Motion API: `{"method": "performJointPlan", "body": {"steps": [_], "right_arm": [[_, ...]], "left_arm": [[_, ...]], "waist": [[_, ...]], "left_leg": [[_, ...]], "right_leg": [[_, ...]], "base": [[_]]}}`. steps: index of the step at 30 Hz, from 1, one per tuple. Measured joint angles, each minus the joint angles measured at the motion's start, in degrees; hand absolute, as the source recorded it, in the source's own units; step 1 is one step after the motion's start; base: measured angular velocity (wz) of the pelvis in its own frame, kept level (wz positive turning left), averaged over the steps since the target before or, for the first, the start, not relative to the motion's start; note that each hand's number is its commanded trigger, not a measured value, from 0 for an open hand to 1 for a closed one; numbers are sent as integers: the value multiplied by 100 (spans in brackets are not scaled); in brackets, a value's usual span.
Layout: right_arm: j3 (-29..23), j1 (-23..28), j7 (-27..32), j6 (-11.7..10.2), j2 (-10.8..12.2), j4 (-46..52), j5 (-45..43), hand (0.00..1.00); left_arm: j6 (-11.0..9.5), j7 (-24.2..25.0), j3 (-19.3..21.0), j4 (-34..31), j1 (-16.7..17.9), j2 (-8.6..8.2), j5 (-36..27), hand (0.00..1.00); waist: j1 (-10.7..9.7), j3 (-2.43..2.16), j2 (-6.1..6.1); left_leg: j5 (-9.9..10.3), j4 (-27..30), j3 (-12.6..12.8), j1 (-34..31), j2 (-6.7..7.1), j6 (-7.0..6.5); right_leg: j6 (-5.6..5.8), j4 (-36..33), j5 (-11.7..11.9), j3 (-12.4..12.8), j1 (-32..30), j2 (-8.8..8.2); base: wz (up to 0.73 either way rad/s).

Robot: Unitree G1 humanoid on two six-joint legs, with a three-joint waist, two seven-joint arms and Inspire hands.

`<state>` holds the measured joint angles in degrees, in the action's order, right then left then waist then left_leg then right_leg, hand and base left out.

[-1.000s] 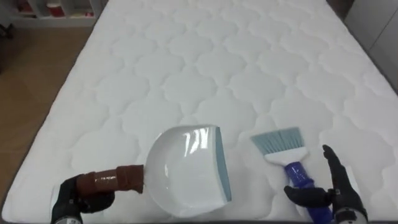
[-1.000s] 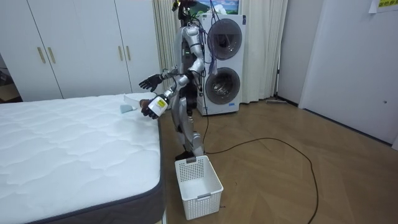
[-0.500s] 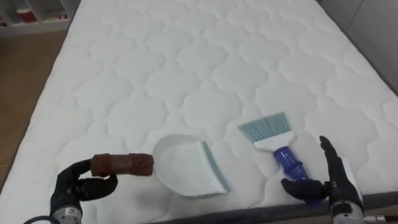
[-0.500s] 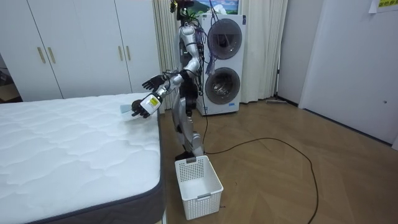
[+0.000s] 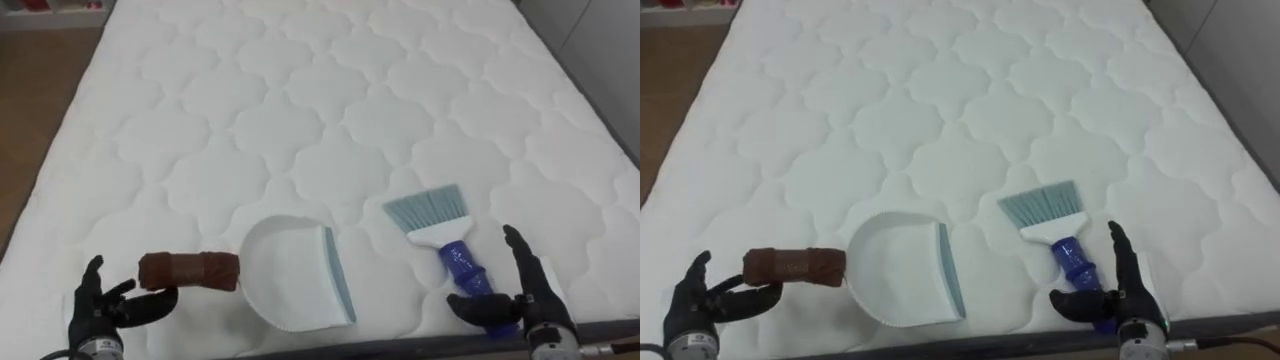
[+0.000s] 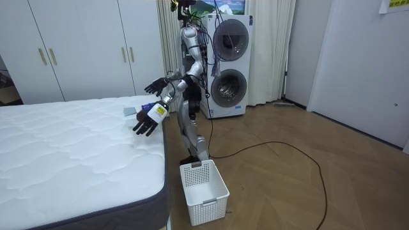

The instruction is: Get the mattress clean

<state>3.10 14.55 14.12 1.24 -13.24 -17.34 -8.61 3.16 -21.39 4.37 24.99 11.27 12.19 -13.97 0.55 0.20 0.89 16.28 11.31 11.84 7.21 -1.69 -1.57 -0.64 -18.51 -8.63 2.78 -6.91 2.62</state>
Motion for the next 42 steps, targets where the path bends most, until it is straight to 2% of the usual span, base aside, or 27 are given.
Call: {"method": "performJointPlan", "body": {"steps": [6, 7, 9, 11, 14, 16, 20, 21, 22, 23, 25, 30, 34, 39, 42], "right_arm": [[-6, 8, -44, -39, -1, -182, 43, 0], [-19, 41, -42, -44, -3, -262, 147, 0], [-66, 96, 1, -62, -7, -356, 170, 0], [-180, 112, 54, -204, -2, -754, 237, 0], [-500, 125, 138, -254, -3, -1551, 556, 0], [-829, 157, 272, -248, 4, -2106, 797, 0], [-1358, 298, 410, -251, 8, -2481, 923, 0], [-1524, 306, 456, -251, -3, -2742, 909, 0], [-1629, 304, 485, -233, -4, -2968, 912, 0], [-1637, 320, 488, -214, -4, -3068, 911, 0], [-1635, 354, 446, -79, 9, -3346, 902, 0], [-1639, 236, 430, 10, 10, -3877, 825, 0], [-1628, 215, 319, 10, 11, -4005, 772, 0], [-1552, 8, 75, 44, 40, -4565, 748, 0], [-1554, -36, -135, 84, 103, -4580, 577, 0]], "left_arm": [[-122, -98, 9, 520, 29, 4, -114, 0], [-124, -110, 12, 607, 89, 7, -179, 0], [-157, -205, 12, 667, 205, 7, -224, 0], [-230, -286, 44, 866, 256, 6, -224, 0], [-389, -336, 264, 1356, 461, 8, -219, 0], [-396, -340, 536, 1706, 625, -1, -304, 0], [-401, -331, 1047, 2292, 1005, -4, -326, 0], [-394, -330, 1194, 2674, 1036, 0, -326, 0], [-349, -322, 1248, 2932, 1116, -4, -327, 0], [-333, -303, 1251, 3048, 1159, -5, -326, 0], [-167, -177, 1258, 3350, 1226, -16, -234, 0], [-27, 264, 1271, 3774, 1165, -18, 198, 0], [142, 839, 1192, 3817, 1137, -71, 920, 0], [278, 1269, 881, 3789, 972, -82, 1367, 0], [306, 1541, 880, 3709, 805, -84, 1695, 0]], "waist": [[20, -8, 32], [9, -31, 60], [-5, -32, 65], [7, -34, 66], [81, -29, 66], [106, -39, 82], [132, -41, 42], [112, -41, 33], [109, -81, 19], [109, -84, 11], [94, -74, -18], [97, -65, -6], [75, -61, 0], [-11, -48, 20], [-32, -32, 11]], "left_leg": [[-1, -42, 46, 156, -49, 1], [0, -72, 53, 182, -62, 1], [-1, -91, 27, 204, -69, 2], [-2, -96, 9, 236, -78, 4], [-4, -141, 11, 334, -92, 8], [-3, -183, 8, 328, -93, 9], [1, -321, 5, 333, -79, 17], [-1, -332, 10, 343, -73, 20], [0, -357, 3, 362, -72, 20], [0, -360, -1, 372, -72, 20], [0, -355, -52, 392, -62, 20], [0, -338, -124, 396, -62, 20], [-1, -352, -141, 385, -66, 25], [-1, -349, -236, 344, -58, 24], [-2, -356, -255, 317, -70, 26]], "right_leg": [[-10, 102, 17, 8, 170, 30], [-14, 186, 35, -16, 211, 40], [-19, 254, 60, -55, 283, 45], [-22, 282, 66, -74, 332, 46], [-22, 295, 63, -93, 376, 50], [-20, 294, 62, -106, 351, 50], [-19, 243, 61, -81, 286, 66], [-18, 248, 61, -65, 296, 68], [-16, 244, 61, -64, 316, 67], [-16, 240, 60, -64, 345, 67], [-14, 235, 62, -98, 385, 53], [-13, 255, 61, -153, 453, 35], [-16, 292, 59, -196, 462, 40], [-12, 391, 62, -255, 480, 37], [-12, 409, 61, -302, 455, 39]], "base": [[-7], [0], [5], [7], [0], [0], [-4], [0], [0], [4], [9], [8], [4], [9], [4]]}}
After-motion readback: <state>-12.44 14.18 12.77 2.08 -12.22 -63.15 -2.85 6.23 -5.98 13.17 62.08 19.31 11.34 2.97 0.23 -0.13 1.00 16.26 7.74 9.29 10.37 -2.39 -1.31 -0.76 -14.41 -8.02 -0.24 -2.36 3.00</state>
